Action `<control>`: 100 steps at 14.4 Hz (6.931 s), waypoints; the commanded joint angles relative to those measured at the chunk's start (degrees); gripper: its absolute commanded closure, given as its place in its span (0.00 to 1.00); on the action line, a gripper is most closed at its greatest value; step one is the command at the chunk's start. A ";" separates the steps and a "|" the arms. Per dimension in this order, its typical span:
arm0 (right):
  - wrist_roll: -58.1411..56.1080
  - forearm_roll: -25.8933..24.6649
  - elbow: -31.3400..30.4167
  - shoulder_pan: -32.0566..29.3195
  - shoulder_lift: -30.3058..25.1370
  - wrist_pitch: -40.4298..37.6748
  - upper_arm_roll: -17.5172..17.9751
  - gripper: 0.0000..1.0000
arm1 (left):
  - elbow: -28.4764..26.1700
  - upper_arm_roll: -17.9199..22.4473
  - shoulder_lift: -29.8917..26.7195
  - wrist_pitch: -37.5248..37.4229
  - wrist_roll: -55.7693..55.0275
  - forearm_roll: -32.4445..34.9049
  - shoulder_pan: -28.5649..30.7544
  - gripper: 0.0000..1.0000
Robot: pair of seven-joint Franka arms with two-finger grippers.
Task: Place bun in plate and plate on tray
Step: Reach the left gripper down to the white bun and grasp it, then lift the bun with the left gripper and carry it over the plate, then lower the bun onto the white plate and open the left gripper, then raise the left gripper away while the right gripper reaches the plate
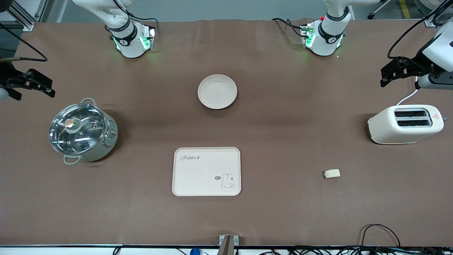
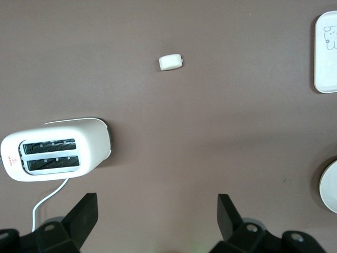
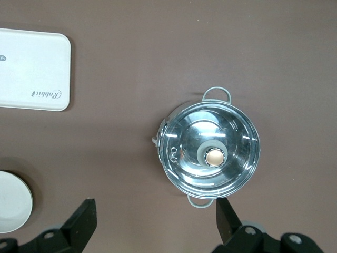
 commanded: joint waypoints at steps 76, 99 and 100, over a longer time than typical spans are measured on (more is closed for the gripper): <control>-4.09 0.95 -0.81 -2.08 0.55 0.72 -0.46 0.00 | -8.77 -8.81 41.27 45.88 -88.10 -4.35 -47.99 0.27; 28.57 12.98 -56.17 32.34 0.11 58.36 0.06 0.00 | 2.38 -8.02 17.20 24.11 -47.28 11.21 -7.14 0.00; 32.18 13.08 -57.22 36.20 0.37 61.33 -0.02 0.00 | 2.38 -8.11 15.70 21.74 -43.59 11.12 -5.91 0.00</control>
